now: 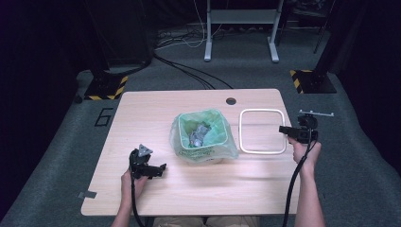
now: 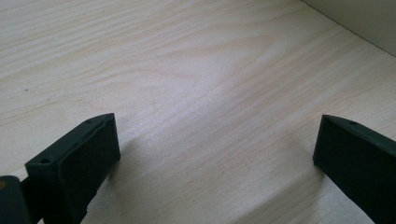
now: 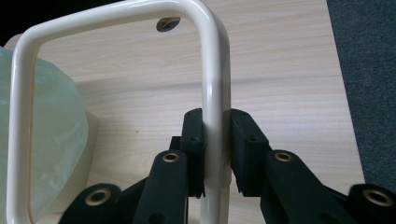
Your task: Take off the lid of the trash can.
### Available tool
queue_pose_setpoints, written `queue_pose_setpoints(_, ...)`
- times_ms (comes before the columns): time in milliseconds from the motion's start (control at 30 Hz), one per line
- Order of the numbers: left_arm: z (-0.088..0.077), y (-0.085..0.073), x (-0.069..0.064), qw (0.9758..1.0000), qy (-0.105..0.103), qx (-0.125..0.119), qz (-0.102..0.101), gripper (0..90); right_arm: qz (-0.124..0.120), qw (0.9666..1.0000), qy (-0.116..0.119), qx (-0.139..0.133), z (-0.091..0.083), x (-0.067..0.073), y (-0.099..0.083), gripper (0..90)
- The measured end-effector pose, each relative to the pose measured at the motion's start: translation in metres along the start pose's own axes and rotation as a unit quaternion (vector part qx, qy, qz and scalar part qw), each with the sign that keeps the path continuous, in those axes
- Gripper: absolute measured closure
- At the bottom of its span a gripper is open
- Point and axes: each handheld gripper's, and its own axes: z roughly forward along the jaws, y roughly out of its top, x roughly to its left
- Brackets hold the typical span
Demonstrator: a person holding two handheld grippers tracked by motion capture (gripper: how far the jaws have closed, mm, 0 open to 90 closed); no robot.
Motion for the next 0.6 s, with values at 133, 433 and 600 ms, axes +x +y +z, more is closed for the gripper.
queue_pose_setpoints(133,0.0,0.0,0.0,1.0,0.0,0.0,0.0,0.3,-0.001,1.0,-0.001,0.005,0.005,0.0,-0.001,76.4)
queue_pose_setpoints(433,0.0,0.0,0.0,1.0,0.0,0.0,0.0,0.3,-0.002,1.0,-0.005,0.008,0.011,0.001,-0.002,76.4)
queue_pose_setpoints(600,0.0,0.0,0.0,1.0,0.0,0.0,0.0,0.3,-0.002,0.9999,-0.007,0.009,0.013,-0.001,-0.004,76.4)
